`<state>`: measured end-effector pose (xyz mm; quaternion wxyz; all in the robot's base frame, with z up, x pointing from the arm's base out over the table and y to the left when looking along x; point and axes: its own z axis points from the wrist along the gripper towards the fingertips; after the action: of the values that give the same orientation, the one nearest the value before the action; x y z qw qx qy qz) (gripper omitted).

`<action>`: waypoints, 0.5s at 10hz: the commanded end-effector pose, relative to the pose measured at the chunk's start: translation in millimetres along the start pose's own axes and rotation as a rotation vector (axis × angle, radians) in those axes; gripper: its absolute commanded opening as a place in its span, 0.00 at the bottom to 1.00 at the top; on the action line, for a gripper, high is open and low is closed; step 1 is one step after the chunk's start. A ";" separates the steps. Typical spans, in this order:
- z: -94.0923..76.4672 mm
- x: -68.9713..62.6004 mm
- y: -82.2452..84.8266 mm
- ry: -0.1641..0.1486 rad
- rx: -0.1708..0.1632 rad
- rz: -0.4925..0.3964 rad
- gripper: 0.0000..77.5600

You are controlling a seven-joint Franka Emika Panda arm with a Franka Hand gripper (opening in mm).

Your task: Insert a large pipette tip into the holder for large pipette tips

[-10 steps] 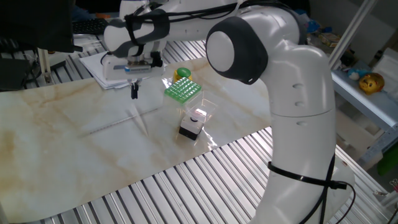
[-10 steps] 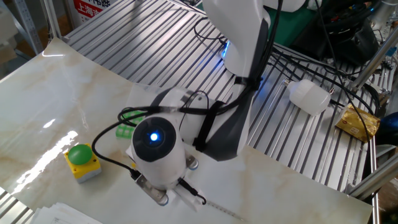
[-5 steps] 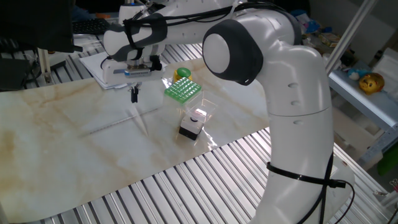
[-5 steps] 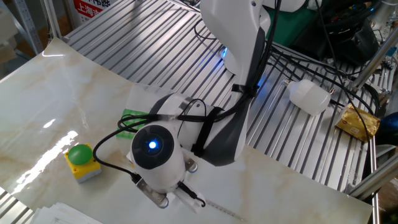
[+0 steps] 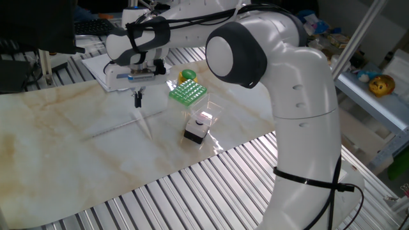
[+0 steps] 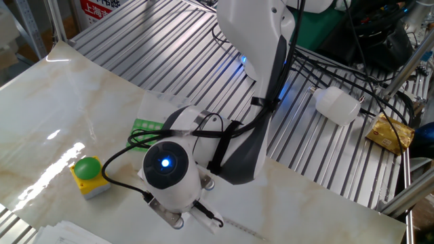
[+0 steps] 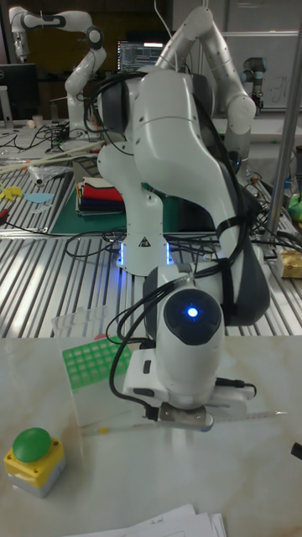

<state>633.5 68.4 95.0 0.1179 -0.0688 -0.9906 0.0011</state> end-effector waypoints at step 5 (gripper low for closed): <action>0.9 -1.2 -0.3 0.029 0.007 0.000 0.00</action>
<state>633.4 68.2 92.3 0.1340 -0.0679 -0.9886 0.0040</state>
